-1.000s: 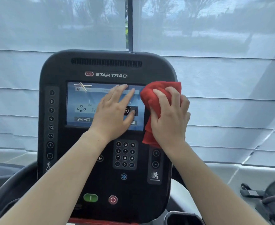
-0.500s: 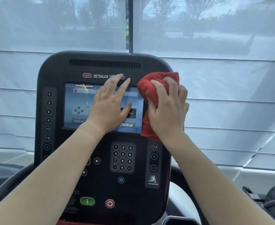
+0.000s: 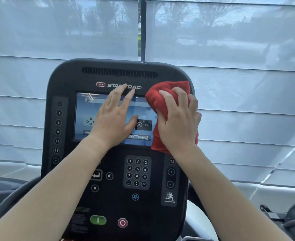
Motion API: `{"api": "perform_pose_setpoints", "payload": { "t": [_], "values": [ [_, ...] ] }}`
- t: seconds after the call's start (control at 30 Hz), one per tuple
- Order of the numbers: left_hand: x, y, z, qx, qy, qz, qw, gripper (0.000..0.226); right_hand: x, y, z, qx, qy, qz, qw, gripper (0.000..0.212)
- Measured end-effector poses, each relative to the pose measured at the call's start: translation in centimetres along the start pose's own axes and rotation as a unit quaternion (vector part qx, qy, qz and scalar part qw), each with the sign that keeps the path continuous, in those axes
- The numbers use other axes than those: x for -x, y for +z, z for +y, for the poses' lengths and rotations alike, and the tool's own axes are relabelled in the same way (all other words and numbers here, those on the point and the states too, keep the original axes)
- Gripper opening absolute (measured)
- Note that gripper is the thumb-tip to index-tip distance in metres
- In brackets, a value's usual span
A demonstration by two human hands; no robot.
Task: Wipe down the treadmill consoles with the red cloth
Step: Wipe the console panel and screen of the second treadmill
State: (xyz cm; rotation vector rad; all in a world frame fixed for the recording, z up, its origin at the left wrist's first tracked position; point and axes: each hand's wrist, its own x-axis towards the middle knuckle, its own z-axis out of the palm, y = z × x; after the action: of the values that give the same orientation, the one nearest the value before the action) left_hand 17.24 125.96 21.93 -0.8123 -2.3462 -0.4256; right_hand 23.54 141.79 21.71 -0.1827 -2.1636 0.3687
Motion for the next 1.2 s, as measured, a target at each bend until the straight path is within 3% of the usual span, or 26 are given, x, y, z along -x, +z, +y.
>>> {"api": "perform_pose_setpoints", "payload": {
  "t": [0.4, 0.8, 0.97, 1.2],
  "values": [
    [-2.4, -0.8, -2.8, -0.022, 0.029, 0.013, 0.999, 0.067, -5.7, 1.1, -2.9, 0.015, -0.001, 0.019, 1.0, 0.042],
    [-2.2, -0.6, -4.3, -0.022, 0.063, 0.01, 0.998, 0.067, -3.1, 2.4, -3.7, 0.017, -0.026, 0.031, 0.999, 0.043],
    [-1.8, -1.3, -5.7, -0.029, 0.034, 0.016, 0.999, 0.067, -6.1, 2.4, -4.8, 0.013, -0.014, 0.035, 0.999, 0.042],
    [-0.7, -1.6, -7.2, -0.041, 0.036, 0.0, 0.998, 0.067, -2.0, 3.9, -6.3, 0.009, -0.057, 0.022, 0.998, 0.043]
  ]
}}
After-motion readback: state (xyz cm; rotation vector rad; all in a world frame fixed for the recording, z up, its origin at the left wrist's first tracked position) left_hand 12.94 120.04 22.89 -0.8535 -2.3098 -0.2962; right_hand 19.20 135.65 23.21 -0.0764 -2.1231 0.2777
